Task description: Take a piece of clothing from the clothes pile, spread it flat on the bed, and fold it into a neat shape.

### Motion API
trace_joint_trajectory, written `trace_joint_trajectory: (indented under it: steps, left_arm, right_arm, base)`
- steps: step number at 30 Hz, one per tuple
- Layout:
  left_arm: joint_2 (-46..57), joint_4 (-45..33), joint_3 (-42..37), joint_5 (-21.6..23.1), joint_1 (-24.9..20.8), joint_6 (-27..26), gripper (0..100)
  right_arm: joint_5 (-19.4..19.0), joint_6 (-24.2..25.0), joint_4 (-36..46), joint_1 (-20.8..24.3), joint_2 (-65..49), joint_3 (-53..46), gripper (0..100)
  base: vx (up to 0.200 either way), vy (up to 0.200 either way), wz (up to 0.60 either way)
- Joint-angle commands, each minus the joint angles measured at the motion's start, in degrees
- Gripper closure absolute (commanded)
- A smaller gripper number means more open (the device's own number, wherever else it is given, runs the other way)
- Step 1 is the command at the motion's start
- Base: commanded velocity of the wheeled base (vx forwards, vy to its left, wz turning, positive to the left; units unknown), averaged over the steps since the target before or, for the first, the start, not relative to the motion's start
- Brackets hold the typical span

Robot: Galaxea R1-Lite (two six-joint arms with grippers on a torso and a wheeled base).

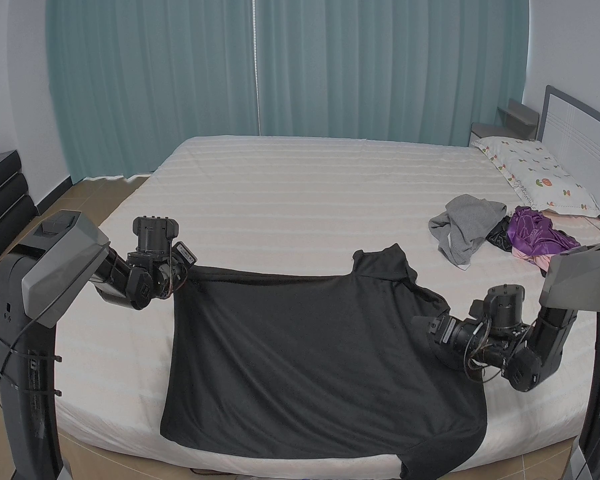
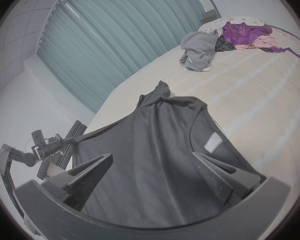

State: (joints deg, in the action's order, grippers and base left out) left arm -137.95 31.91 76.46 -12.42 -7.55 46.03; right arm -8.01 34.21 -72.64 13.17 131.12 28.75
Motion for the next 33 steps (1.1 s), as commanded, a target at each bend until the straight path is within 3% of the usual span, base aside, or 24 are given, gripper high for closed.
trace_joint_trajectory:
  steps: [1,13,17,31,32,33]
  left_arm:
    - [0.3,-4.5,5.3,-2.1,0.5,0.3,100]
    - [-1.0,-7.0,8.9,-2.9,2.4,0.0,100]
    - [-2.0,-7.1,9.1,-2.8,2.4,0.3,100]
    - [-3.4,-7.2,9.0,-2.9,1.3,0.4,100]
    - [-3.5,-7.2,9.0,-2.9,1.0,0.4,100]
    - [-3.5,-7.2,9.0,-2.9,1.0,0.4,100]
  right_arm:
    - [1.7,-0.1,12.5,-1.7,3.6,17.7,0]
    - [3.4,-1.2,34.7,-4.6,12.2,43.1,0]
    - [7.0,-7.1,37.8,-4.6,15.8,49.9,0]
    - [10.4,-12.8,42.6,-0.2,22.2,61.6,0]
    - [10.7,-13.6,43.6,-0.2,22.9,62.9,100]
    - [10.7,-13.6,43.6,-0.2,22.9,62.9,100]
  base:
    - [0.000,0.000,0.00]
    - [0.000,0.000,0.00]
    - [0.000,0.000,0.00]
    - [0.000,0.000,0.00]
    - [0.000,0.000,0.00]
    - [0.000,0.000,0.00]
